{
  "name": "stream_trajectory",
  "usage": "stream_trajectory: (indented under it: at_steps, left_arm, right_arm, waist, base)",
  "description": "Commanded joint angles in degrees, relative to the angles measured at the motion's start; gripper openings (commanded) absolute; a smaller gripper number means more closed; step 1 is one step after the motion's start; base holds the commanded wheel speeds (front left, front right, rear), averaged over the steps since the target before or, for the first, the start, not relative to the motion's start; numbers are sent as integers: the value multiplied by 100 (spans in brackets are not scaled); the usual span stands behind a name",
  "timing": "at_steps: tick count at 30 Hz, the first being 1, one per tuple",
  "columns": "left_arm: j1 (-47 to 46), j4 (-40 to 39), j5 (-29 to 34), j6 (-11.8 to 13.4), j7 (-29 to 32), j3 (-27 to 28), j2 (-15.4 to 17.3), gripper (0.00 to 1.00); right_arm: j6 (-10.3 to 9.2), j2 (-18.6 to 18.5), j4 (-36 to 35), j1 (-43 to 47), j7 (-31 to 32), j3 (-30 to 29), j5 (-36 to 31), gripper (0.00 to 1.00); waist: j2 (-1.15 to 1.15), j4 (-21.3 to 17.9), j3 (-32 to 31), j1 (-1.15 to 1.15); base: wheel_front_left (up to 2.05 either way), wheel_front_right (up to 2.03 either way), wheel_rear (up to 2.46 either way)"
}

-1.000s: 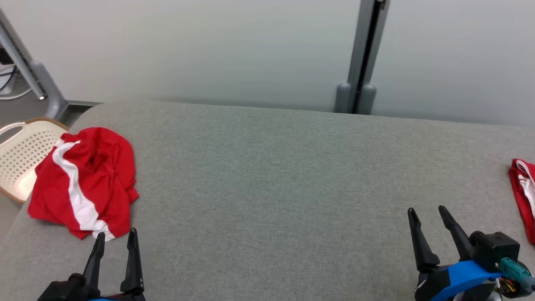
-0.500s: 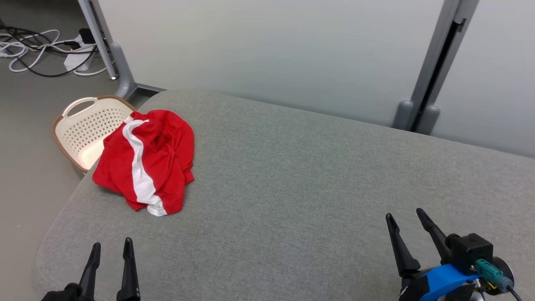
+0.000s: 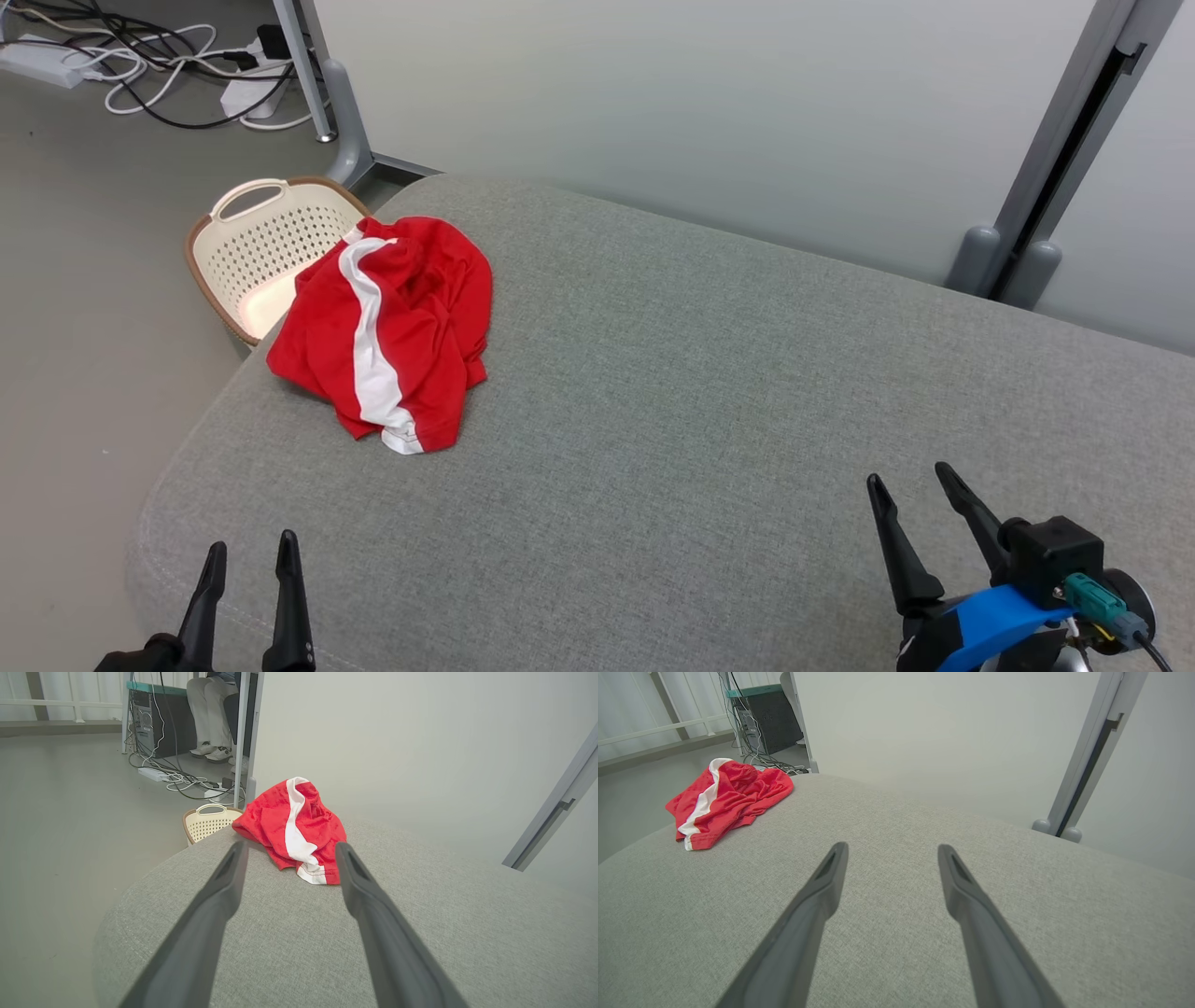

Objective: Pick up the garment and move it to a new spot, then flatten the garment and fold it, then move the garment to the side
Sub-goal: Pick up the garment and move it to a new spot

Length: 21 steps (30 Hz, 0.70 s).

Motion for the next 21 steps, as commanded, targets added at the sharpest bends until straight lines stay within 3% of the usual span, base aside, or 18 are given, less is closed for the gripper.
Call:
stream_trajectory:
  at_steps: [1, 12, 21]
  left_arm:
    - [-30, -20, 16, 32, -21, 1, -14, 100]
    - [-211, -141, 0, 37, 76, 1, 91, 100]
    - [-1299, -383, -245, 82, 873, 80, 317, 100]
  right_arm:
    - [1, -47, -7, -55, 11, -9, 23, 100]
    - [1, 8, -6, -19, -13, -15, 46, 100]
    - [1, -101, -197, -179, 55, -68, -23, 100]
  waist:
    - [0, 25, 6, 0]
    - [0, -6, 9, 0]
    - [0, -131, 429, 0]
  base:
    - [0, 0, 0]
    - [0, 0, 0]
    - [0, 0, 0]
